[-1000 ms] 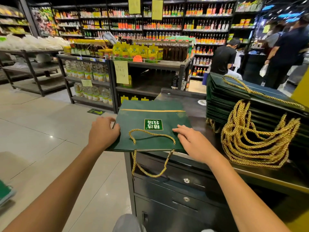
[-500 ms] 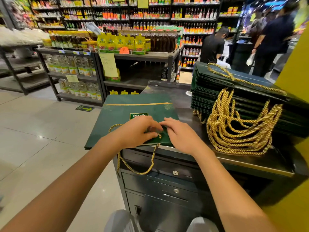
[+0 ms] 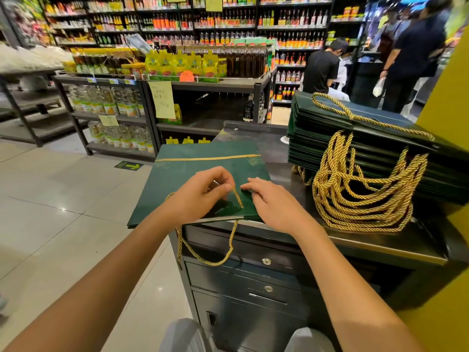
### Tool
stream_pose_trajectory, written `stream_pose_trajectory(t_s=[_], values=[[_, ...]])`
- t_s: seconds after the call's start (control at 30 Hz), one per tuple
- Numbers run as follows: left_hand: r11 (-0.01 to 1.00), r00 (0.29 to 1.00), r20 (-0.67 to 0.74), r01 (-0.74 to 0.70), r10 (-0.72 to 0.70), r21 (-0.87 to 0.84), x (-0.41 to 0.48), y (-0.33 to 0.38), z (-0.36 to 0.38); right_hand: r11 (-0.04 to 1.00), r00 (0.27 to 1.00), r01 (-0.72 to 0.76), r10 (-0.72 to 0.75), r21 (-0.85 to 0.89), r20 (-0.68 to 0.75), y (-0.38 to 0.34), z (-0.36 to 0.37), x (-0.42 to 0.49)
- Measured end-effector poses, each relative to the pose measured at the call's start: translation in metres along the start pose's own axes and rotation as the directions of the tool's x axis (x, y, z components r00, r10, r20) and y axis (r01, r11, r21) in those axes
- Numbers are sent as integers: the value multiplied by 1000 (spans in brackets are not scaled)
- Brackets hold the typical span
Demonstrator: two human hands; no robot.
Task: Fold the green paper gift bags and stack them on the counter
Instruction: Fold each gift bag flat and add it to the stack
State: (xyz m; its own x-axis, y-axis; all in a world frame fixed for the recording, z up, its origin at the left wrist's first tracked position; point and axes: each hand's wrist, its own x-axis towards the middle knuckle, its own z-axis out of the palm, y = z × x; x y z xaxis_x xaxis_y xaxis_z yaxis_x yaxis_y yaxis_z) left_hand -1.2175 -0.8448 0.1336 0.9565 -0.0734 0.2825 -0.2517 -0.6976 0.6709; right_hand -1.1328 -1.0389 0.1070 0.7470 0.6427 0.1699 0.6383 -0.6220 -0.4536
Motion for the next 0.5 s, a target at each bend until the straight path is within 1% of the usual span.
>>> stream_pose_trajectory(t_s=[0.1, 0.2, 0.27, 0.37, 0.43, 0.5], values=[[989, 999, -33, -29, 34, 145, -4, 1, -13, 1000, 1000, 6, -6, 6, -6, 1, 0, -1], [986, 991, -130, -11, 33, 167, -21, -3, -39, 1000, 1000, 3, -3, 12, 1, 1, 0, -1], [982, 986, -169, 35, -4, 183, -38, -13, -56, 1000, 1000, 2, -3, 11, 2, 2, 1, 0], [971, 978, -188, 127, -89, 203, -62, -26, -68, 1000, 1000, 5, -5, 22, -11, 4, 1, 0], [955, 972, -185, 188, -147, 229, -74, -29, -67, 999, 1000, 9, -8, 32, -12, 4, 1, 0], [939, 972, -160, 208, -169, 272, -80, -28, -63, 999, 1000, 6, -5, 32, -14, 4, 2, 0]])
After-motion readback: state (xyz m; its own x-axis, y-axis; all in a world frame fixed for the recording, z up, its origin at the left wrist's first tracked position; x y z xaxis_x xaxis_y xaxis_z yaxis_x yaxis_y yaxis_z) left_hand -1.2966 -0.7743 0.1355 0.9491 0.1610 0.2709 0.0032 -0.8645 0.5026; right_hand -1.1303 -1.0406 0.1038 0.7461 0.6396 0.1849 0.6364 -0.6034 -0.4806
